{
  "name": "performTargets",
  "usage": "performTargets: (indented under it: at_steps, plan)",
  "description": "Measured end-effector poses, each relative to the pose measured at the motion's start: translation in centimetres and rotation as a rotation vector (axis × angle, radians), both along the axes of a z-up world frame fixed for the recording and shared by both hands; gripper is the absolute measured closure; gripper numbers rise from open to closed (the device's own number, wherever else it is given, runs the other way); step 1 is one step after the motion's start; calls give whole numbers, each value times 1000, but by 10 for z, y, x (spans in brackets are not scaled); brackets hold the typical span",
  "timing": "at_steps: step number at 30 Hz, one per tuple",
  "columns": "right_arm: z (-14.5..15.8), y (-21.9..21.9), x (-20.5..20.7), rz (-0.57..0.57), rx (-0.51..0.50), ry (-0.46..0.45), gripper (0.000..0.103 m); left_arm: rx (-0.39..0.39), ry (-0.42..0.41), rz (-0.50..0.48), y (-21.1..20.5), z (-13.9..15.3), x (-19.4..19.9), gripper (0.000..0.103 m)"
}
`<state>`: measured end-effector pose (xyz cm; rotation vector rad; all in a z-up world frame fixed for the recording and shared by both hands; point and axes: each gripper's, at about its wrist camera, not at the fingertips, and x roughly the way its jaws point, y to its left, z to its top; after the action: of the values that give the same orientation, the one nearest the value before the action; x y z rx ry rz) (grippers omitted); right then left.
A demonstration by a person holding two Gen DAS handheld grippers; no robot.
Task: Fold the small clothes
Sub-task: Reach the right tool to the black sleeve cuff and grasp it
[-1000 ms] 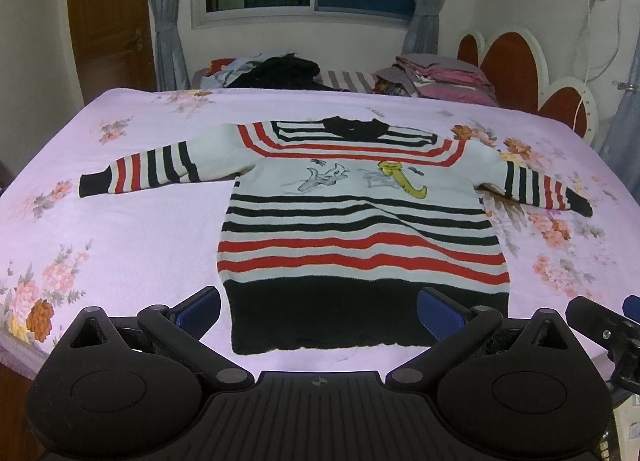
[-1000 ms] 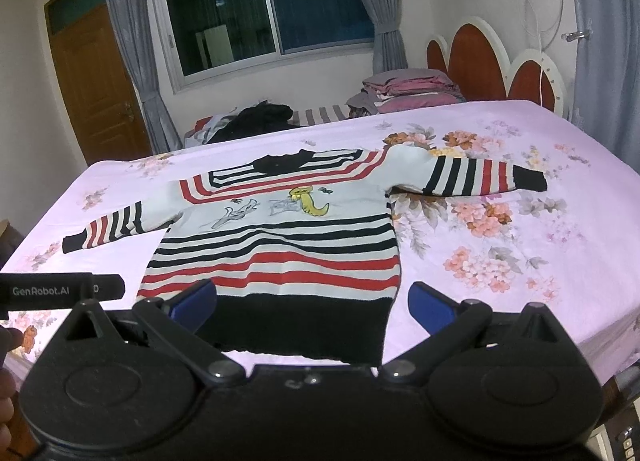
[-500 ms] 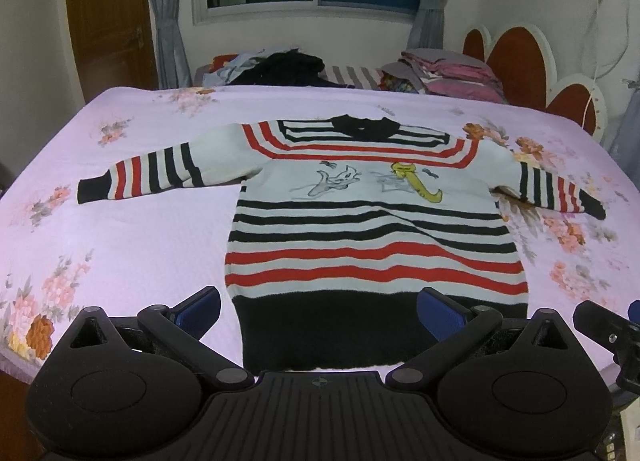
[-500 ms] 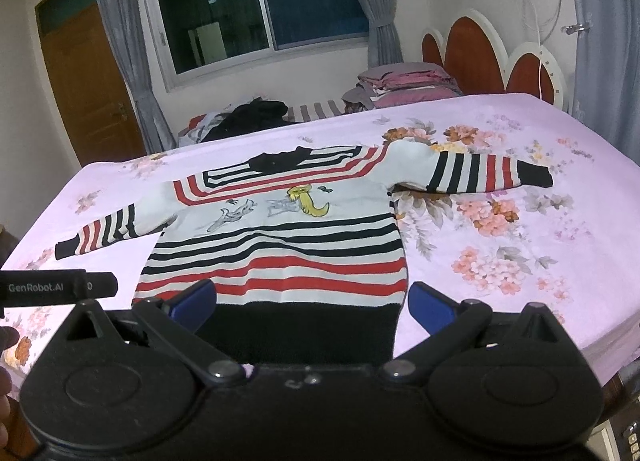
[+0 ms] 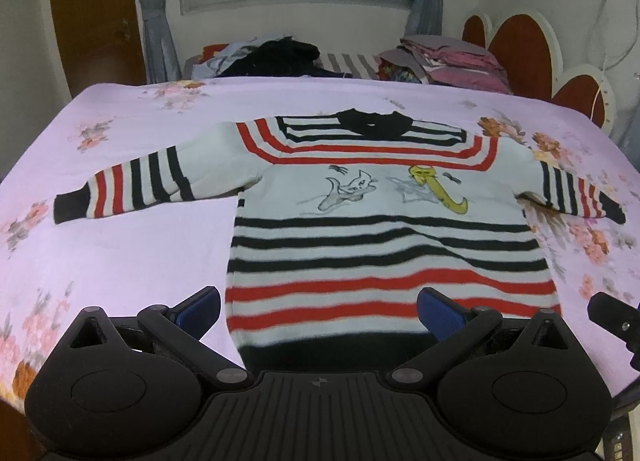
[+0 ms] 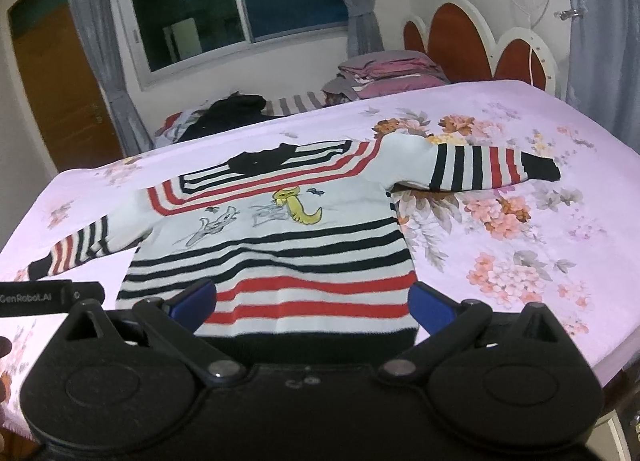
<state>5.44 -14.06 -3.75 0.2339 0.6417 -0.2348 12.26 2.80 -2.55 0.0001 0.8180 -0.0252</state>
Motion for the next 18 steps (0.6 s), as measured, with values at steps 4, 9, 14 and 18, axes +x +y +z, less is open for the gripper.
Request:
performTargets:
  at_steps: [4,9,14,18]
  plan:
    - [-4,5,30,-26,-8,9,1,-5,0,-29,12,-5,32,0]
    - [-8,14,68,-63,-1,19,1,14,18,-48,30,-13,72,0]
    - [-8,15,95,-106,10,5,1,19,37,-41,50,-20,106,0]
    - [-7,7,104,-137,-1,0,1,26,39,-32,57,-28,127,0]
